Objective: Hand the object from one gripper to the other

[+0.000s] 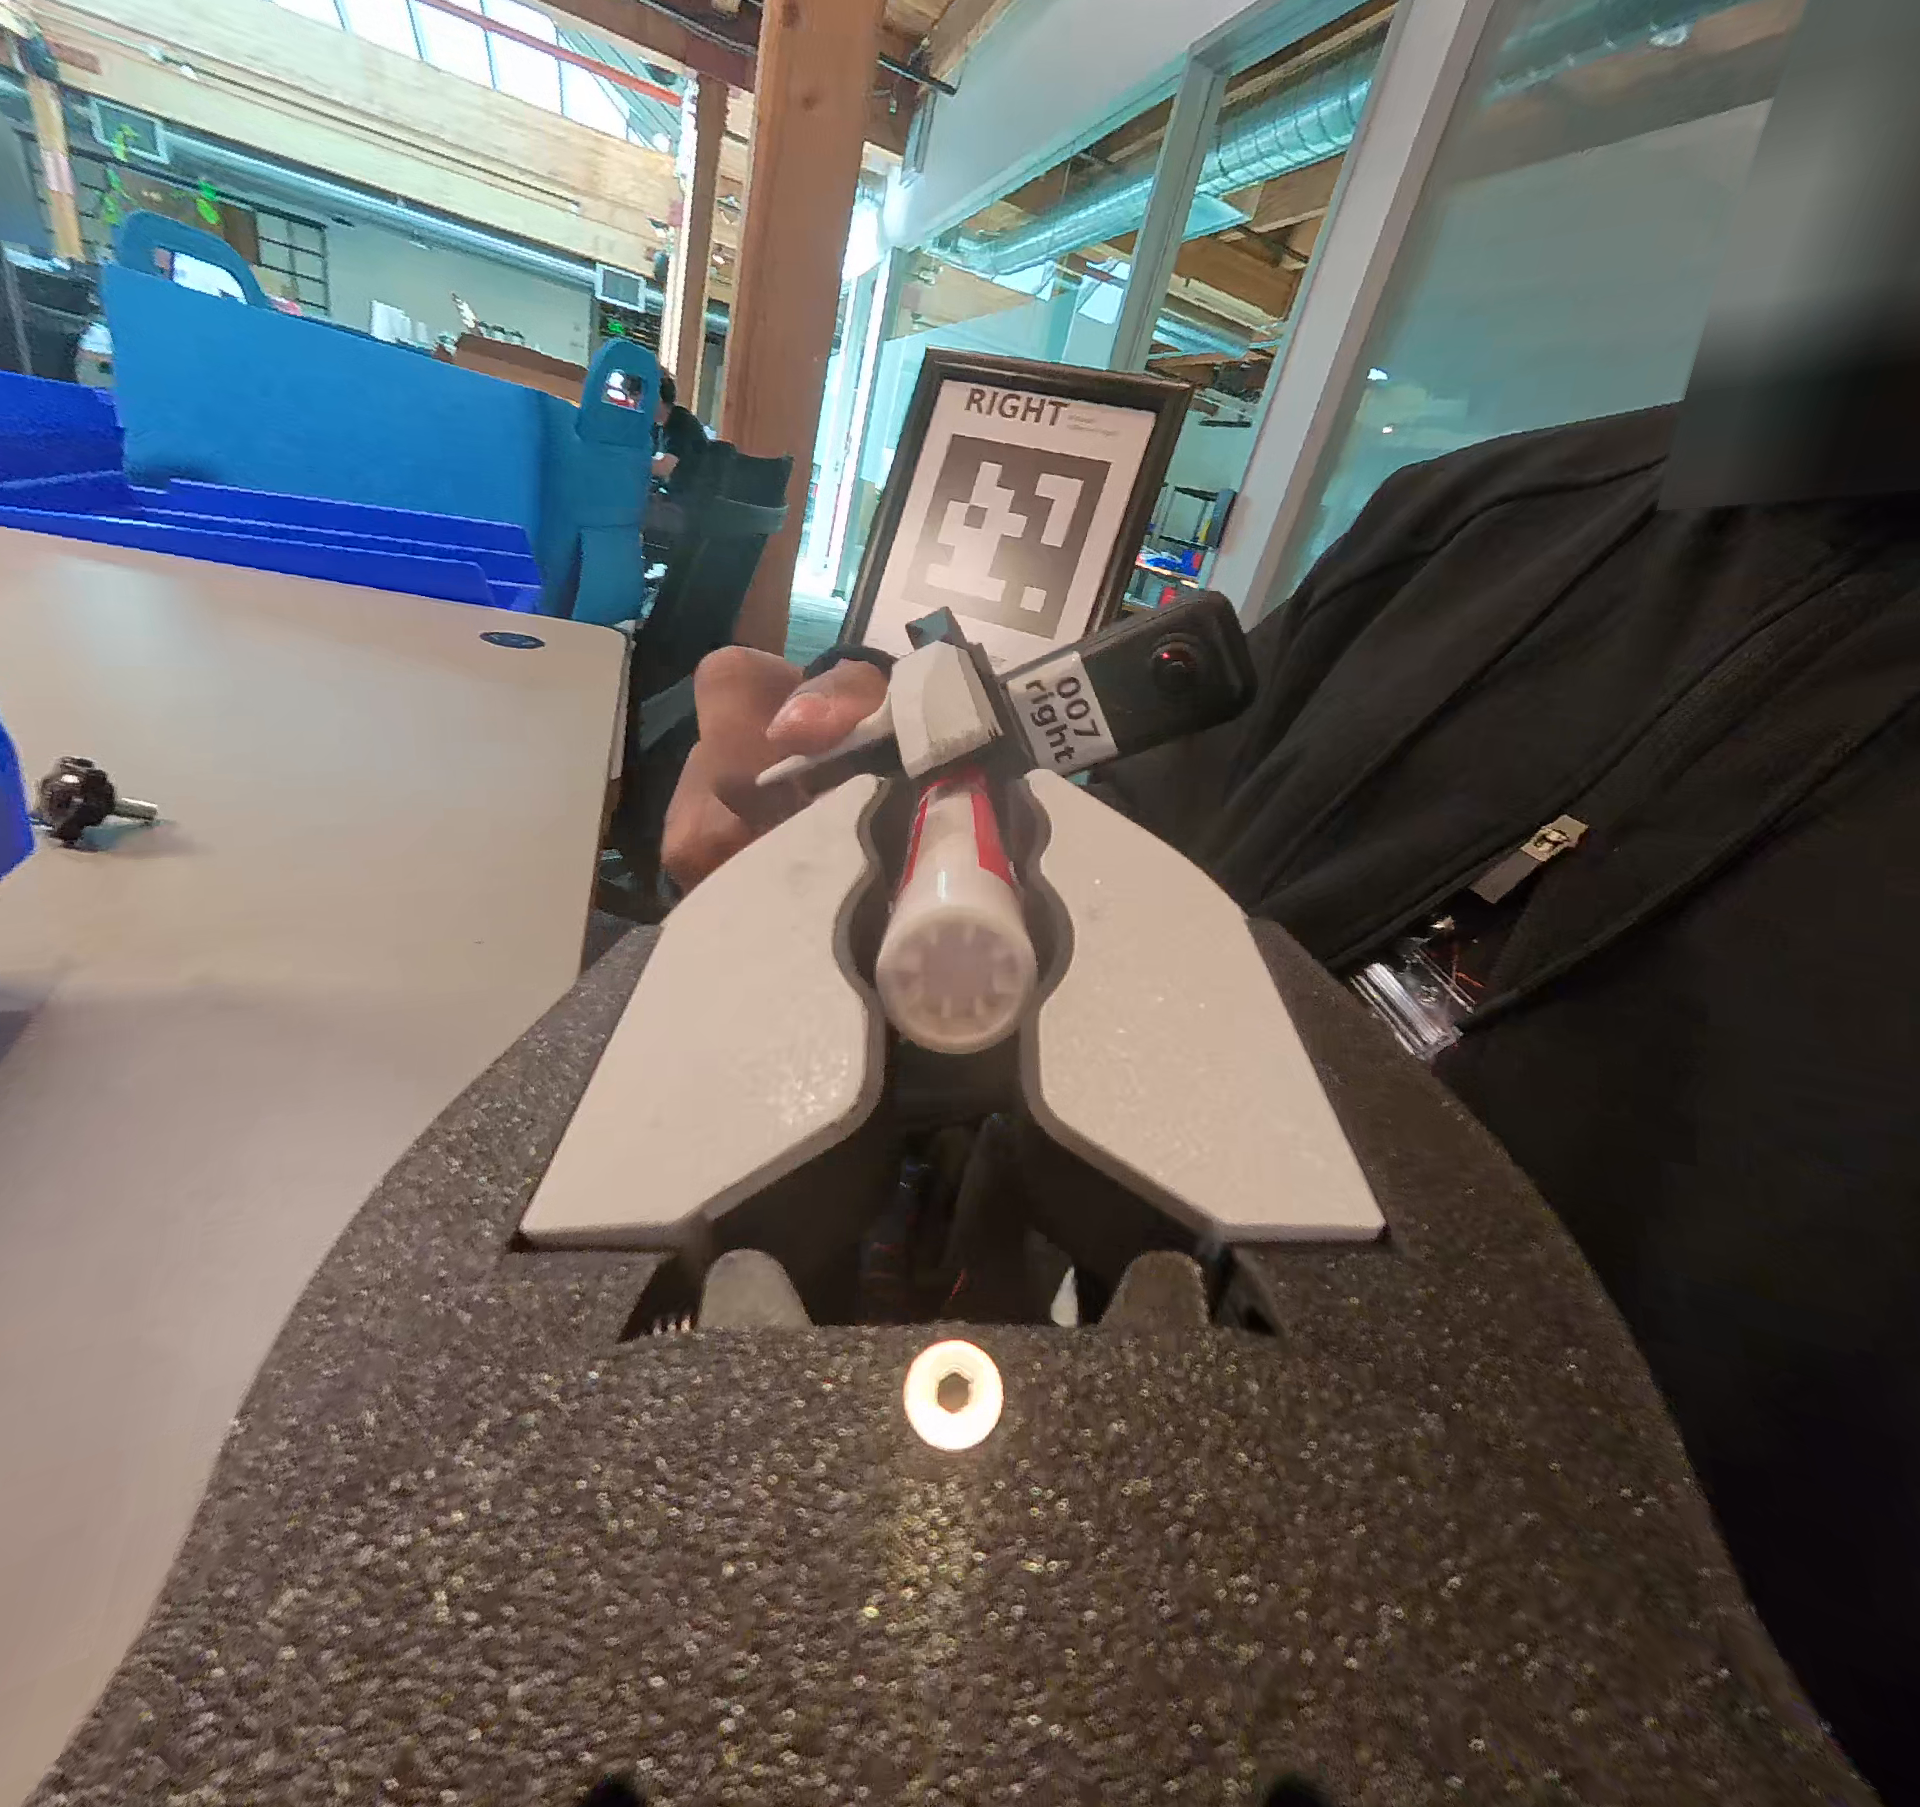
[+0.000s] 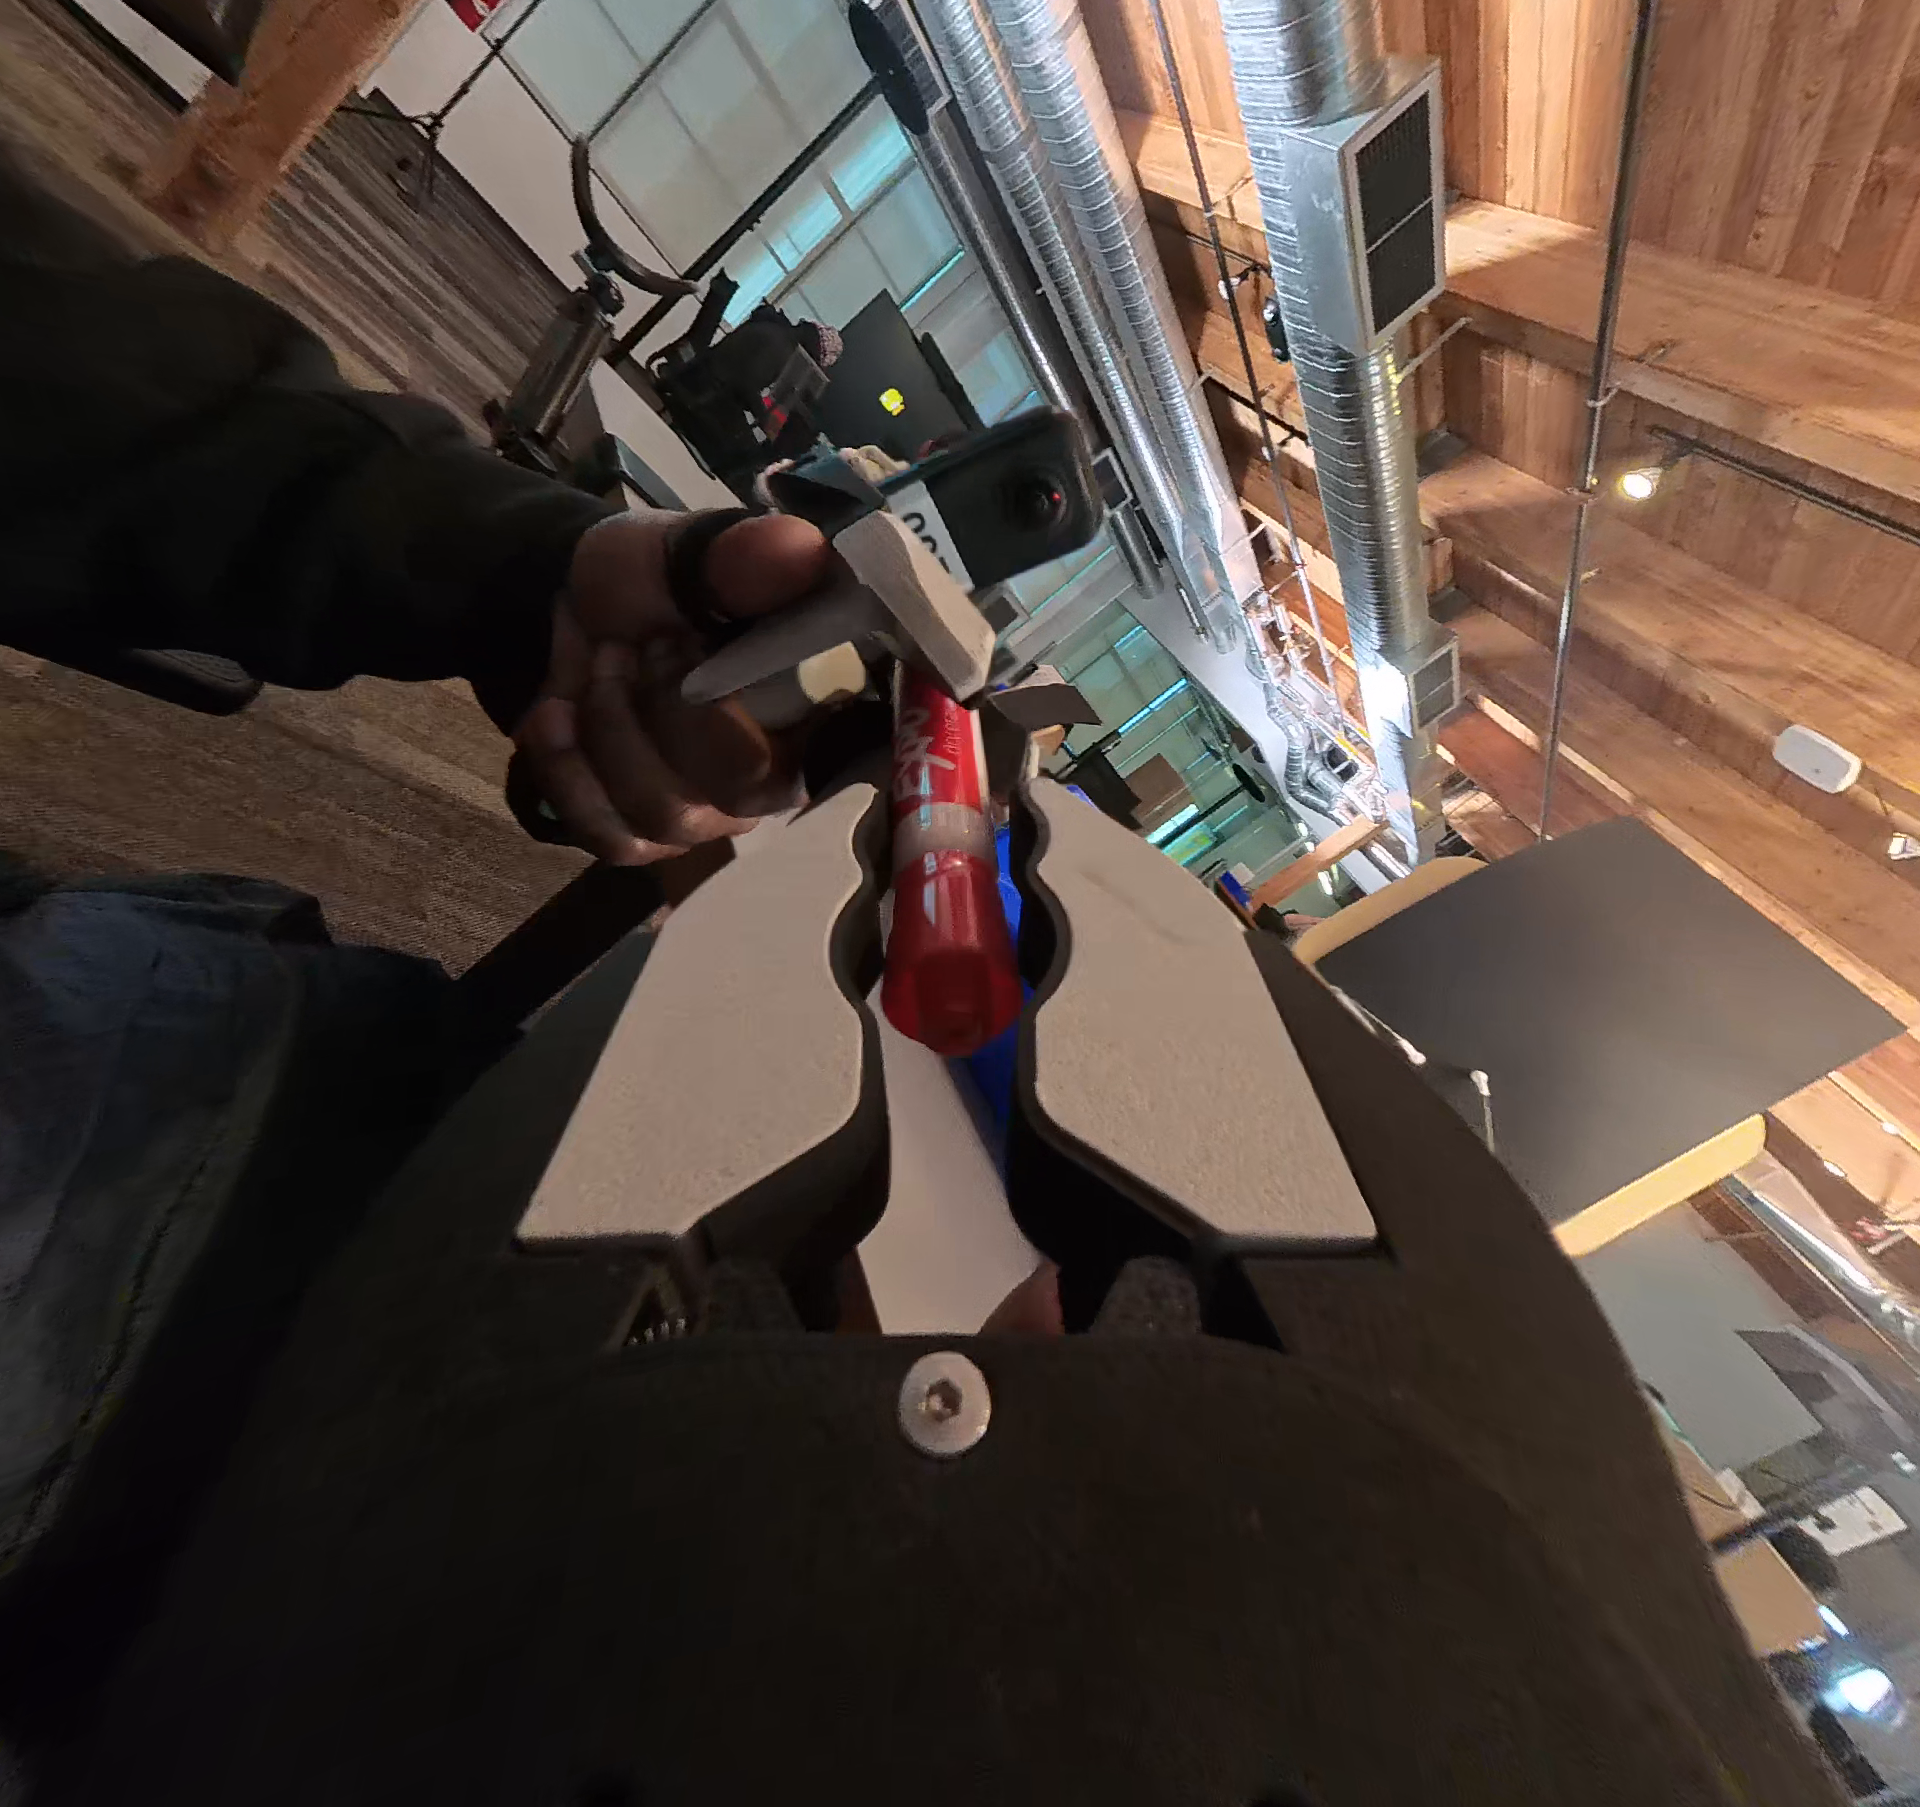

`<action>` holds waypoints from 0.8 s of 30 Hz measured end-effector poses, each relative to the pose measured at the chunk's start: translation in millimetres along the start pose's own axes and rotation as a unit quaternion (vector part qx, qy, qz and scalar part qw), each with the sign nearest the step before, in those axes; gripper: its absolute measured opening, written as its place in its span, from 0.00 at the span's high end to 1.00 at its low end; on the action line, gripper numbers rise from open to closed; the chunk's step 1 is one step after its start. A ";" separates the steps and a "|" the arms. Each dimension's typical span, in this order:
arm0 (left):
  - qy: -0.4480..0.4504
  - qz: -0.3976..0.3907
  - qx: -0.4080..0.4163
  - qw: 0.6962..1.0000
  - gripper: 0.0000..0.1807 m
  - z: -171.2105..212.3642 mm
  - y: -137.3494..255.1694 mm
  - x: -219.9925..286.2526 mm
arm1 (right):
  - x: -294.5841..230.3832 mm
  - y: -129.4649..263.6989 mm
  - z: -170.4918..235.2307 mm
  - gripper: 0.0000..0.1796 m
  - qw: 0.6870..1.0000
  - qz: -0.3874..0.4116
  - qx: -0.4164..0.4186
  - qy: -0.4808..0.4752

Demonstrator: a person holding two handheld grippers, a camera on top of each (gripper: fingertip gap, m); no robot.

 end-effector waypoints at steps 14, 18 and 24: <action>0.030 -0.032 0.010 0.999 0.75 -1.5 -4.0 -8.2 | 21.7 2.7 4.5 0.90 0.994 0.103 0.013 -0.042; 0.050 -0.013 0.011 0.999 0.75 0.8 -16.6 -8.1 | 18.6 2.5 4.4 0.90 0.993 0.082 0.032 -0.077; 0.056 0.025 -0.026 0.998 0.79 9.7 -33.7 1.4 | 11.8 3.4 1.3 0.90 0.990 0.021 0.056 -0.127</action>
Point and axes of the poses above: each gripper's, where its closed fingertips meet, y back along the fingers, z out of its underside, x = y × z across the jaws, the point moved 5 cm from there along y, back along the fingers, and after that the axes turned 4 degrees about -y, right-handed, at the moved point
